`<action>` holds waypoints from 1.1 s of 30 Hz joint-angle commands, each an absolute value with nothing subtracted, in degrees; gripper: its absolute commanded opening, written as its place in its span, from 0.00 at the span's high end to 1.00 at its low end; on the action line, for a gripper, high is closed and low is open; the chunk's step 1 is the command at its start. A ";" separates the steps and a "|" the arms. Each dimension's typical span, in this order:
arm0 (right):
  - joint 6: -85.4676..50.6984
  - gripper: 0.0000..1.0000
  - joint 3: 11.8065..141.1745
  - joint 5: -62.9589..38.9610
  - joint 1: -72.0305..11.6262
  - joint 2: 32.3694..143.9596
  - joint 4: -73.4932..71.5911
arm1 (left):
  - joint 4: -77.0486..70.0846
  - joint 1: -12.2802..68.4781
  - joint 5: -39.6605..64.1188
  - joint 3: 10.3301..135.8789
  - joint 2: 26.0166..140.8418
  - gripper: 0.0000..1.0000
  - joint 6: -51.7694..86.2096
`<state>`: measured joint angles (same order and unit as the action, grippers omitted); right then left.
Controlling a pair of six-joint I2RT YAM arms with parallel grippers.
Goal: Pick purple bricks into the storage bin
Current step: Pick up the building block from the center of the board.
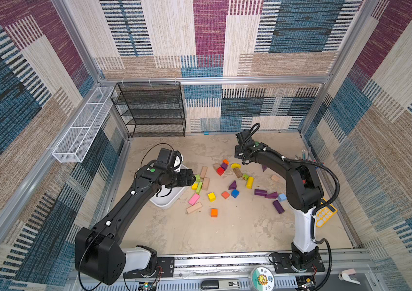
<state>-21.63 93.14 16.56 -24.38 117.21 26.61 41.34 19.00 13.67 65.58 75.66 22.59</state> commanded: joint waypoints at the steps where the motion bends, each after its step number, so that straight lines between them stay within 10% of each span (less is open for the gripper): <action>1: -19.78 0.72 93.55 15.71 -25.75 116.13 24.21 | 41.28 17.31 13.34 65.92 75.59 0.19 22.28; 33: -13.93 0.71 108.29 11.78 -44.21 119.67 27.51 | 44.36 3.09 9.68 67.19 79.96 0.19 30.44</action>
